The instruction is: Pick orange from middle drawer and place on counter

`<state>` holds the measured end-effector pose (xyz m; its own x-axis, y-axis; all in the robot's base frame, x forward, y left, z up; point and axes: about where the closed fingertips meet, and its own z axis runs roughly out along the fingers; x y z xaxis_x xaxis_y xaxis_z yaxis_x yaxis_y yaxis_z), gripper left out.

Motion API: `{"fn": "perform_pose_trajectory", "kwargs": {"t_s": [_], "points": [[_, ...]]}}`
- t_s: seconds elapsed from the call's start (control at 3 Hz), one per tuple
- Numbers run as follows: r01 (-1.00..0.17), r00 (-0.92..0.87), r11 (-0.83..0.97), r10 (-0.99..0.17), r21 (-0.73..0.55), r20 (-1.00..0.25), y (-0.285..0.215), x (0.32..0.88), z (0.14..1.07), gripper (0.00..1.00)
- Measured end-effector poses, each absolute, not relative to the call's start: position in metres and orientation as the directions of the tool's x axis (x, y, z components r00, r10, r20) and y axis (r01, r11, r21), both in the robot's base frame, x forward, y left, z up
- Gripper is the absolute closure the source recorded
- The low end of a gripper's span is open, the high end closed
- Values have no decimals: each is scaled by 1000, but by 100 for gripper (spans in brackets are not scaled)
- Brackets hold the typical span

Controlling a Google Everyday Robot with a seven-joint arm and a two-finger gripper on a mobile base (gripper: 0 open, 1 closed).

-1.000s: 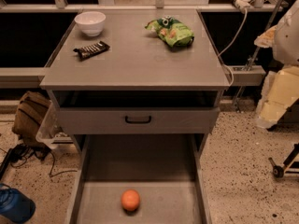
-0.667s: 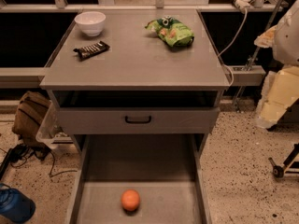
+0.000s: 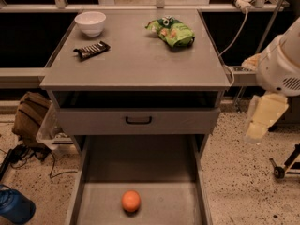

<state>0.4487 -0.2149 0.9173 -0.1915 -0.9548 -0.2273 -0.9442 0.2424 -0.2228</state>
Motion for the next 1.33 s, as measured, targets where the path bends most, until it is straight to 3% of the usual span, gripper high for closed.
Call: {"fn": "perform_pose_trajectory", "kwargs": {"t_s": [0.67, 1.33], "points": [[-950, -159, 214, -959, -229, -236, -212, 459, 865, 0], [-968, -110, 189, -908, -162, -404, -165, 439, 779, 0]]}}
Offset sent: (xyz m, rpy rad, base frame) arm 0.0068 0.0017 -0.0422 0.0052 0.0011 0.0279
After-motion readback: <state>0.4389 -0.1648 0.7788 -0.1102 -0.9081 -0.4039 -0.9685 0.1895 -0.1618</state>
